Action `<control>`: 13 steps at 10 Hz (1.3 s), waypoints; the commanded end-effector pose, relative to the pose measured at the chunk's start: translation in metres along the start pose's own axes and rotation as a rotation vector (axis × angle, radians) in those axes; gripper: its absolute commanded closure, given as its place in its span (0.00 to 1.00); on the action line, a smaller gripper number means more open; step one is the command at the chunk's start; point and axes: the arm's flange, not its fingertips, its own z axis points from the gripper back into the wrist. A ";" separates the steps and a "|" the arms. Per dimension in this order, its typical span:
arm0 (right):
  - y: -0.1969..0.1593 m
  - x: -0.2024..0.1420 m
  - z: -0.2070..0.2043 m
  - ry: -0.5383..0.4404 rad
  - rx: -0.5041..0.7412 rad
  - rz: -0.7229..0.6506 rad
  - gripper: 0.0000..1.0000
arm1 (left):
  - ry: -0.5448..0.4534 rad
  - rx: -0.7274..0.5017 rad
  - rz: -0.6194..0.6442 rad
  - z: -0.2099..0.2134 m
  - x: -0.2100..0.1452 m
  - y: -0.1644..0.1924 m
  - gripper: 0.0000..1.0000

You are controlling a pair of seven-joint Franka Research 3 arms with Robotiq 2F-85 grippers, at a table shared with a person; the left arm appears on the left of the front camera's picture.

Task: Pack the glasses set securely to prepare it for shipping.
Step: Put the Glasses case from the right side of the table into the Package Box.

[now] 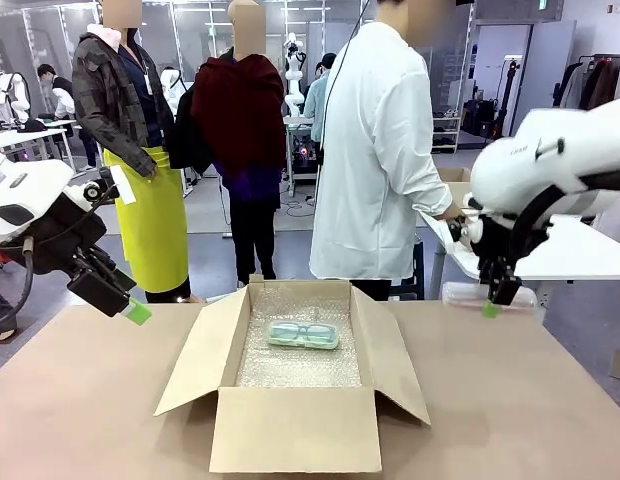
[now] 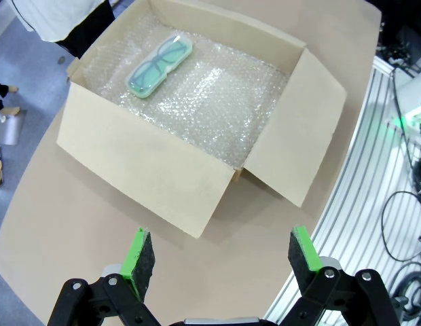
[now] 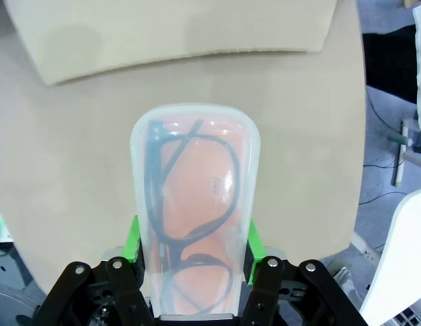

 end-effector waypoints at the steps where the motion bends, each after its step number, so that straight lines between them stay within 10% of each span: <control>1: 0.013 0.033 0.012 0.048 -0.009 -0.051 0.67 | -0.017 -0.010 -0.003 0.000 -0.001 0.000 0.00; 8: 0.053 0.239 0.004 0.034 0.020 -0.040 0.67 | -0.017 -0.010 -0.003 0.000 -0.001 0.000 0.00; 13: 0.051 0.313 -0.067 0.086 -0.017 -0.067 0.67 | -0.017 -0.010 -0.003 0.000 -0.001 0.000 0.00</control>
